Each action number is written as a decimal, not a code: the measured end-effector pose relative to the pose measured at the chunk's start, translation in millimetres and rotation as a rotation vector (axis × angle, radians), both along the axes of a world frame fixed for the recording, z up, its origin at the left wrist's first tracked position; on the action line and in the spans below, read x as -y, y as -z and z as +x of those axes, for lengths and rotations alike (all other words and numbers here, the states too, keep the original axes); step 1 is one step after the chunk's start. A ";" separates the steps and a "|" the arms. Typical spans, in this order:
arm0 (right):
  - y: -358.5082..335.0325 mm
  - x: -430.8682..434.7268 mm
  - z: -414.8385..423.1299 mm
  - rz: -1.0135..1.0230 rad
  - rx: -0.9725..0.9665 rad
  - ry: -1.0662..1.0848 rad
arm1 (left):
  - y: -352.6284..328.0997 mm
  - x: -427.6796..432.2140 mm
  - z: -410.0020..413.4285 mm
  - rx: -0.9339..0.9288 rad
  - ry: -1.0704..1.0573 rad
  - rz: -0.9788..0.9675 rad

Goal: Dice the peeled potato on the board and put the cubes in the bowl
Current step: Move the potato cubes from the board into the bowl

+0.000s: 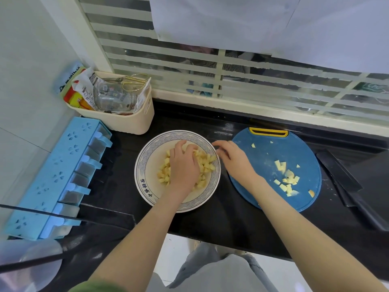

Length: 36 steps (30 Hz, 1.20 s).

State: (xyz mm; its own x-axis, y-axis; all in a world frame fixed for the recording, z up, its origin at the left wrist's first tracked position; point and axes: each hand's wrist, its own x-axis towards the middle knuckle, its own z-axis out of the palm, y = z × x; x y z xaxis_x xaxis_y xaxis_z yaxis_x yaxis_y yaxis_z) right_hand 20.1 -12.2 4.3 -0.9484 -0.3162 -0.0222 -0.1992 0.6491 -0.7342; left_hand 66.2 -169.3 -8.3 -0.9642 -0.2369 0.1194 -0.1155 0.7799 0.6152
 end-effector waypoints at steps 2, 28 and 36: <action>13.9 -19.4 -0.1 0.095 0.052 0.125 | 1.1 -2.5 -1.3 0.009 0.001 0.007; 12.5 -24.7 1.2 0.036 -0.074 -0.124 | -30.8 -52.7 -26.7 -0.294 0.238 -0.010; 67.0 -178.6 42.0 0.438 0.216 0.295 | -1.3 -128.0 -13.1 0.248 0.623 -0.291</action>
State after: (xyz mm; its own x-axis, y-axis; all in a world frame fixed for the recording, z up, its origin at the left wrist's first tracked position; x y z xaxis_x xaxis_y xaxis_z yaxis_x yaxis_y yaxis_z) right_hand 62.2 166.4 -62.7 -0.9546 0.0435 -0.2948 0.1611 0.9076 -0.3876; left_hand 53.1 -41.3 -7.0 -0.9164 0.3728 -0.1458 0.2942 0.8742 0.3862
